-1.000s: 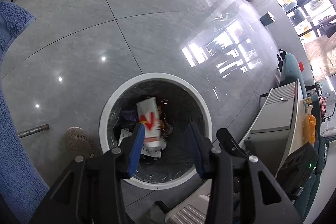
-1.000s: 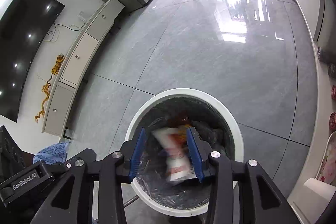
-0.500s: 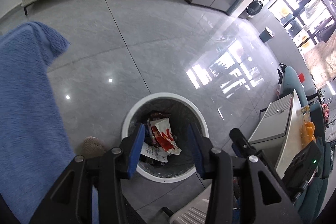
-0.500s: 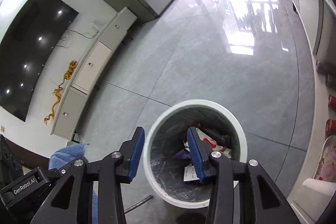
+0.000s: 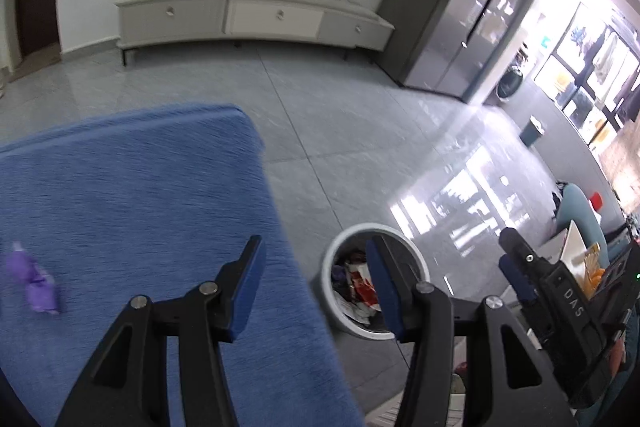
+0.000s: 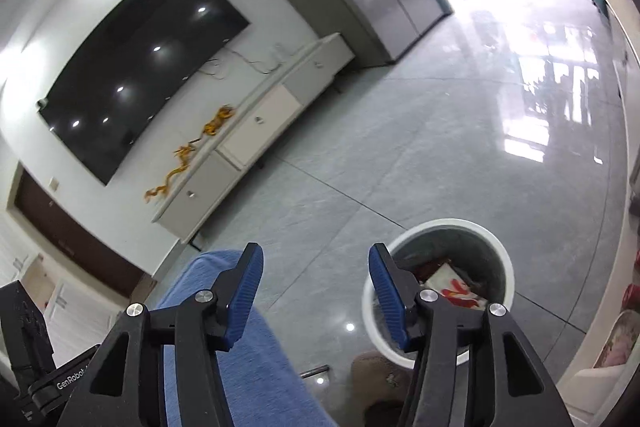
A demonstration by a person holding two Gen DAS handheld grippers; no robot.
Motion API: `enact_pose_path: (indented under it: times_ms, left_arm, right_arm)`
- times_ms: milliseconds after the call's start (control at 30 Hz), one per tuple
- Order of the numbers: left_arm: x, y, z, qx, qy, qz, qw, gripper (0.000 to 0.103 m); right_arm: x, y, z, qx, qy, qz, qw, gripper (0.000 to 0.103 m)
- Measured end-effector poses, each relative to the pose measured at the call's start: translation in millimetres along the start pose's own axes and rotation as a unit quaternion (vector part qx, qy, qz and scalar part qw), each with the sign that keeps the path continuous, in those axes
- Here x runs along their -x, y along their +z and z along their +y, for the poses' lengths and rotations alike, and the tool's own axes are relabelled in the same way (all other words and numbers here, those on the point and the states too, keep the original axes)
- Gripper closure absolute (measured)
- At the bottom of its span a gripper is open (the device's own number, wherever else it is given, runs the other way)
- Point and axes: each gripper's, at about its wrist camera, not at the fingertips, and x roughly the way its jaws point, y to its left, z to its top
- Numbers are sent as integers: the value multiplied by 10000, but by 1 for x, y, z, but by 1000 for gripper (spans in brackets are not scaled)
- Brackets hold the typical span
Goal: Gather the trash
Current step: 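Move both open tools back over the rug toward the remaining trash, then grasp the red snack bag with the left tool while the right tool grasps the purple wrapper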
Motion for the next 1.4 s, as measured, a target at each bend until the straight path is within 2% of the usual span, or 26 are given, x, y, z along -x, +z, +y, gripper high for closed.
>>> enact_pose_path:
  times_ms: [200, 333, 500, 667, 767, 867, 1033, 1200, 1333, 1367, 1400]
  left_arm:
    - [94, -14, 75, 309, 403, -864, 9950, 53]
    - [154, -28, 143, 668, 758, -1206, 9876, 53]
    - [217, -54, 246, 1297, 1115, -1389, 9754, 53]
    - [244, -87, 332, 1913, 1371, -1328, 9628, 50]
    - [237, -102, 360, 2024, 1385, -1211, 9619, 49]
    - [216, -108, 370, 1948, 1281, -1013, 9671, 49]
    - [167, -91, 354, 1462, 1207, -750, 9790, 49]
    - [122, -67, 352, 1245, 1375, -552, 9811, 49]
    - [95, -59, 354, 1094, 1448, -395, 9826, 50]
    - [89, -58, 354, 1065, 1456, -386, 9828, 51]
    - [85, -58, 354, 1037, 1446, -372, 9833, 57]
  right_arm:
    - [25, -19, 54, 682, 490, -30, 9965, 46]
    - [33, -36, 94, 1222, 872, 44, 9887, 45]
    - [29, -61, 131, 1761, 1264, 292, 9758, 45]
    - [11, -98, 174, 2212, 1560, 723, 9599, 45]
    - [-4, -126, 200, 2442, 1730, 1049, 9484, 45]
    - [-25, -154, 230, 2718, 1869, 1403, 9335, 45]
    - [-56, -202, 265, 3306, 1991, 1902, 9027, 44]
    - [-92, -242, 289, 3749, 1989, 2241, 8773, 43]
    - [-114, -268, 300, 4014, 1957, 2381, 8625, 43]
    - [-122, -274, 303, 4053, 1942, 2439, 8594, 43]
    - [-125, -278, 304, 4057, 1940, 2469, 8584, 43]
